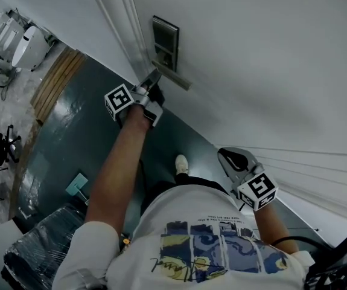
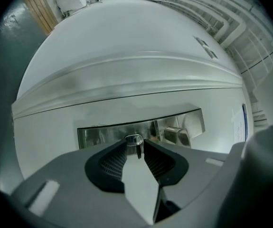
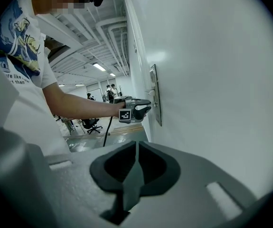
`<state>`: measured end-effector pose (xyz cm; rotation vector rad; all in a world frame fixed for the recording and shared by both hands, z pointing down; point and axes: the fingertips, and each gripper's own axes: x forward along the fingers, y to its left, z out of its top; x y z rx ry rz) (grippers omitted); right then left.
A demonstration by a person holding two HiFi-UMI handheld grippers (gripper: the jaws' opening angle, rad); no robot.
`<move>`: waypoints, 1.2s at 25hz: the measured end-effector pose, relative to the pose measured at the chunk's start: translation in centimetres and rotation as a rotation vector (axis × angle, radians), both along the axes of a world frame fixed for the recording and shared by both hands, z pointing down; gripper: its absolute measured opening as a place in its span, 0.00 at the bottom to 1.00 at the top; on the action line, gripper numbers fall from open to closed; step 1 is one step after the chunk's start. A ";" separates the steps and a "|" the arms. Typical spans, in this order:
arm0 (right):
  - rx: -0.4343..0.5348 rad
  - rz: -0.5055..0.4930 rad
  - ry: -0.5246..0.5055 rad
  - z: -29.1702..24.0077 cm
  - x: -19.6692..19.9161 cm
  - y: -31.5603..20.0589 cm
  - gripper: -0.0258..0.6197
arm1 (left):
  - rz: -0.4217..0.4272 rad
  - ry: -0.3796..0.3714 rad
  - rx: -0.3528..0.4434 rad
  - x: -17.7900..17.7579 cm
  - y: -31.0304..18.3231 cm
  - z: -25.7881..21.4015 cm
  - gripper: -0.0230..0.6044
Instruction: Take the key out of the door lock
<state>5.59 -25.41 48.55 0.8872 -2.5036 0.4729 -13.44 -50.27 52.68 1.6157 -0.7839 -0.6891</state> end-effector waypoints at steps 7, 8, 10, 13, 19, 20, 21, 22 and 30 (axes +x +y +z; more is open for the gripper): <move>-0.007 0.010 0.007 0.6 -0.2 0.8 0.06 | -0.023 0.091 0.008 -0.5 0.5 -0.7 0.08; -0.008 0.011 0.008 0.6 -0.1 0.8 0.06 | -0.024 0.098 0.008 -0.5 0.6 -0.7 0.08; -0.008 0.011 0.007 0.6 0.0 0.7 0.06 | -0.026 0.110 0.003 -0.4 0.6 -0.7 0.08; -0.008 0.009 0.003 0.6 -0.1 0.6 0.06 | -0.023 0.100 -0.009 -0.4 0.6 -0.6 0.08; -0.004 0.001 -0.001 0.5 -0.4 0.5 0.06 | -0.011 0.077 -0.021 -0.4 0.6 -0.7 0.08; -0.003 0.000 -0.002 0.4 -0.4 0.5 0.06 | -0.010 0.077 -0.025 -0.3 0.7 -0.7 0.08; -0.002 -0.002 -0.002 0.4 -0.5 0.5 0.06 | -0.009 0.073 -0.029 -0.3 0.7 -0.7 0.08; 0.000 -0.003 -0.002 0.3 -0.6 0.5 0.06 | -0.008 0.062 -0.033 -0.4 0.7 -0.6 0.08; 0.003 -0.005 -0.003 0.5 -1.0 0.7 0.06 | 0.004 0.017 -0.045 -0.4 0.6 -0.2 0.07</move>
